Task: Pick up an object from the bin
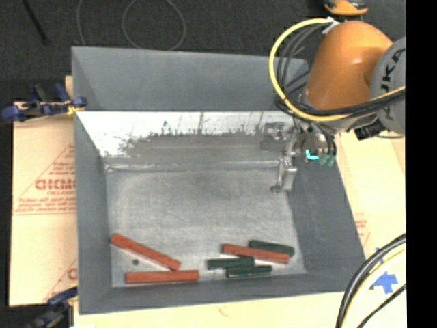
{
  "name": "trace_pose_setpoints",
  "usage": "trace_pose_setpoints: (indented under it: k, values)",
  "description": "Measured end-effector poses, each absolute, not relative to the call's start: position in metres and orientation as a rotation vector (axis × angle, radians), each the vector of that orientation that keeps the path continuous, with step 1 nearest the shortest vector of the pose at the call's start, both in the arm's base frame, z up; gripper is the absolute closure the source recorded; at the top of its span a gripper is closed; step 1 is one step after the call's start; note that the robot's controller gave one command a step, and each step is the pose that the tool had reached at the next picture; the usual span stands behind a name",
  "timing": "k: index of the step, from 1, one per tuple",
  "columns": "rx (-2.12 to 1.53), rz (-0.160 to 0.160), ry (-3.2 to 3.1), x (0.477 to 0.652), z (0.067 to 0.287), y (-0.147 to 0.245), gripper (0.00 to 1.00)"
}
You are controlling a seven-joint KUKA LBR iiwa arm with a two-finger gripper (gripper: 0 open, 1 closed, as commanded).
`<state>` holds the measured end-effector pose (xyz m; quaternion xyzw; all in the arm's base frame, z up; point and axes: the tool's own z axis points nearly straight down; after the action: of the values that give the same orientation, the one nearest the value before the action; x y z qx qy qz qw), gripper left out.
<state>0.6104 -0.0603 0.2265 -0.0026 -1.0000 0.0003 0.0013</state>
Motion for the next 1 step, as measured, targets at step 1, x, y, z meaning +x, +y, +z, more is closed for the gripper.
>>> trace_pose_setpoints:
  k: [1]
  values:
    - [0.126,0.003,-3.135,0.5812,0.1123,-0.1275,0.00]
